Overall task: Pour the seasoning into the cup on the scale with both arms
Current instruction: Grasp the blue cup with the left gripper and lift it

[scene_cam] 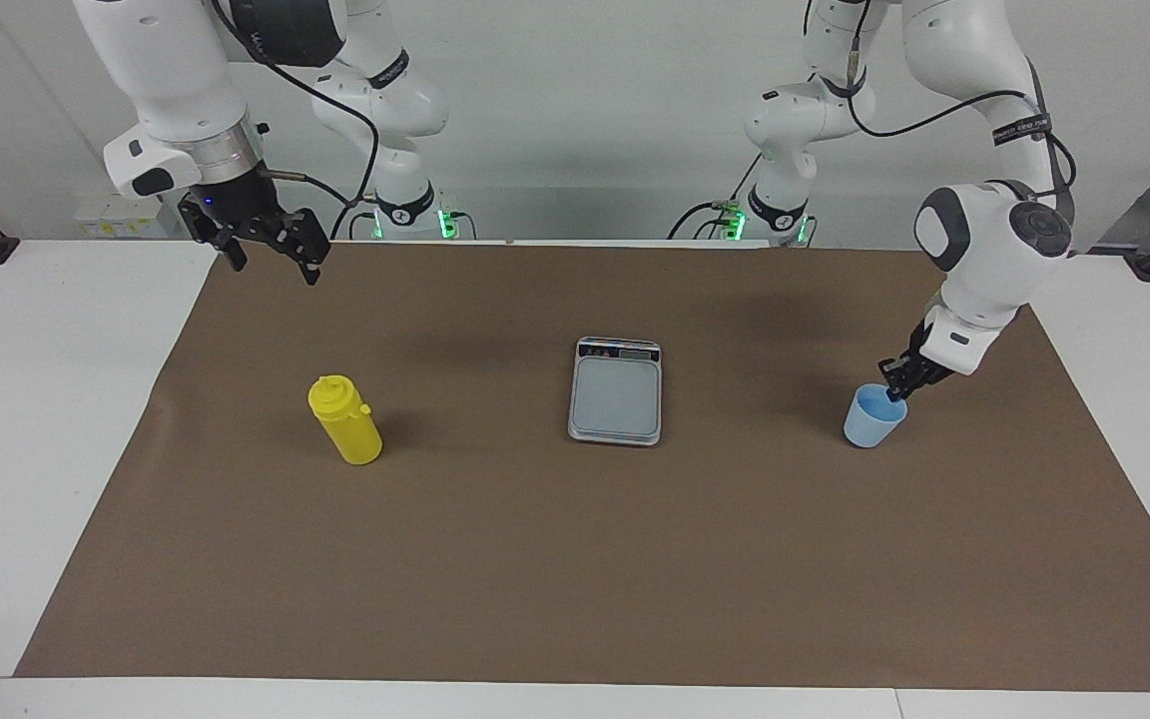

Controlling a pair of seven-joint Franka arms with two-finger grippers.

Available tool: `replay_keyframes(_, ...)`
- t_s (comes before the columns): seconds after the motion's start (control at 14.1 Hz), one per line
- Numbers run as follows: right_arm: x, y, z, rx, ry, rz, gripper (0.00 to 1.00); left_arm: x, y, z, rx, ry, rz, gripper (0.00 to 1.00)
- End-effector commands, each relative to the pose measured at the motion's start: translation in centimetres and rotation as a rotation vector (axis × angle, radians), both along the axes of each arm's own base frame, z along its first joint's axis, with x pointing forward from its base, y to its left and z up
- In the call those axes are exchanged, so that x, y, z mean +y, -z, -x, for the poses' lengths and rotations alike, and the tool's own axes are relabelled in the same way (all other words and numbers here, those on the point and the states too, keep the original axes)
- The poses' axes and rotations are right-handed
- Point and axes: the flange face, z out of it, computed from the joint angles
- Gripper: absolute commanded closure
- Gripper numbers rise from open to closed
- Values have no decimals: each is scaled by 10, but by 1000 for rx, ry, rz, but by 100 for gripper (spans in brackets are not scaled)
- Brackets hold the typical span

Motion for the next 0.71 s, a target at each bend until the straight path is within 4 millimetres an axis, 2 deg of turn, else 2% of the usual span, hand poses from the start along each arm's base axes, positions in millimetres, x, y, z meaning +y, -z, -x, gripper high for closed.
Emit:
replay_keyframes(0.0,1,0,5,6,-7,-24,0,3,0,-4,13,8,5,85)
replay_keyframes(0.14,1,0,5,6,-3,-24,0,2,1,-4,13,11,5,100)
replay_keyframes(0.43,1,0,6,9,-6,-24,0,2,-10,-11,25,15,8,100)
replay_keyframes(0.5,1,0,6,8,-7,-24,0,1,-21,-18,35,21,11,100)
replay_keyframes(0.64,1,1,6,9,-7,-24,0,-3,-62,-29,70,39,15,100)
